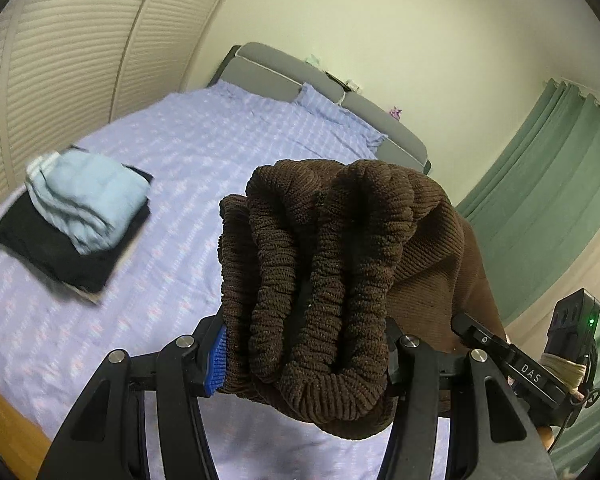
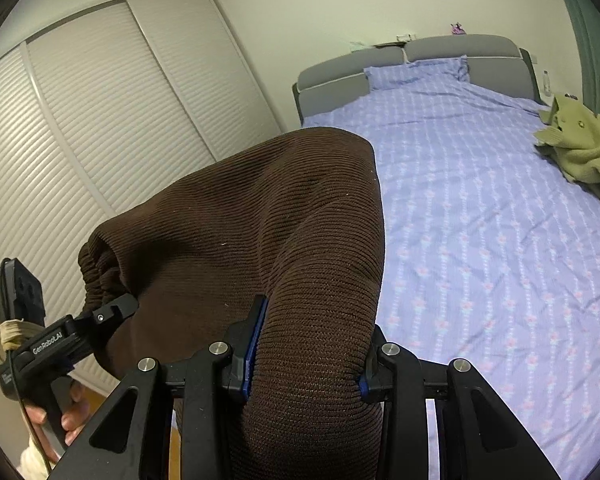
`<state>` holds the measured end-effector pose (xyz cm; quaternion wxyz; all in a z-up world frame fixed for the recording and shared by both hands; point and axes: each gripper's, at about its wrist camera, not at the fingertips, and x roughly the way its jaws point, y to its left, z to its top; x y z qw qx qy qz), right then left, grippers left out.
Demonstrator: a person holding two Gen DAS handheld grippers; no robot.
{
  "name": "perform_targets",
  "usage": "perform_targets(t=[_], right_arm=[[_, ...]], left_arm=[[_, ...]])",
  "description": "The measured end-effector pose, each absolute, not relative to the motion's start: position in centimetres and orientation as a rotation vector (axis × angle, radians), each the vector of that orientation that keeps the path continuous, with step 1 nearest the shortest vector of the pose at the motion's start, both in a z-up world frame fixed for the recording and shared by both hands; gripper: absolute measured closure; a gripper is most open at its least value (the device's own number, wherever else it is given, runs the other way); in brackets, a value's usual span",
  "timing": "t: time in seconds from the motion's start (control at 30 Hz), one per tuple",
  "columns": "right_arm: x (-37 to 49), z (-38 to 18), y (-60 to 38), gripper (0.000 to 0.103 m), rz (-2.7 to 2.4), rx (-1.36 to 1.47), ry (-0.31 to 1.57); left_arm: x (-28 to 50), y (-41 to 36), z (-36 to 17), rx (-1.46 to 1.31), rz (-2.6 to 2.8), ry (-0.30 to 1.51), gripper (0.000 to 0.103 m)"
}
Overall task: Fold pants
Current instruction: 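Carry the folded pants with both tools over the stack of folded clothes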
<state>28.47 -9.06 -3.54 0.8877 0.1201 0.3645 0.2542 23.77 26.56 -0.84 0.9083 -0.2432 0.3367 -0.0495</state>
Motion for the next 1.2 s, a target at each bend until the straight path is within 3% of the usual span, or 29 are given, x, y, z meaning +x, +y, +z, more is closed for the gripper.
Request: perform_targets(t=[0.47,0.97,1.2], right_arm=[[29.4,-3.6,10.5,0.067,0.475,0.283,0.821],[38.2,-3.7,22.8,0.066,0.562,0.255,0.836],[42.1,-6.3,28.8,0.066,0.600,0.274,0.900]], left_arm=[[27.6,46.8,-0.9,-0.488,-0.120,0.788,0.049],[35.3,59.3,-0.5,-0.505,-0.040,0.742,0.049],[40.0,65.9,-3.6,-0.525,0.001,0.819,0.049]])
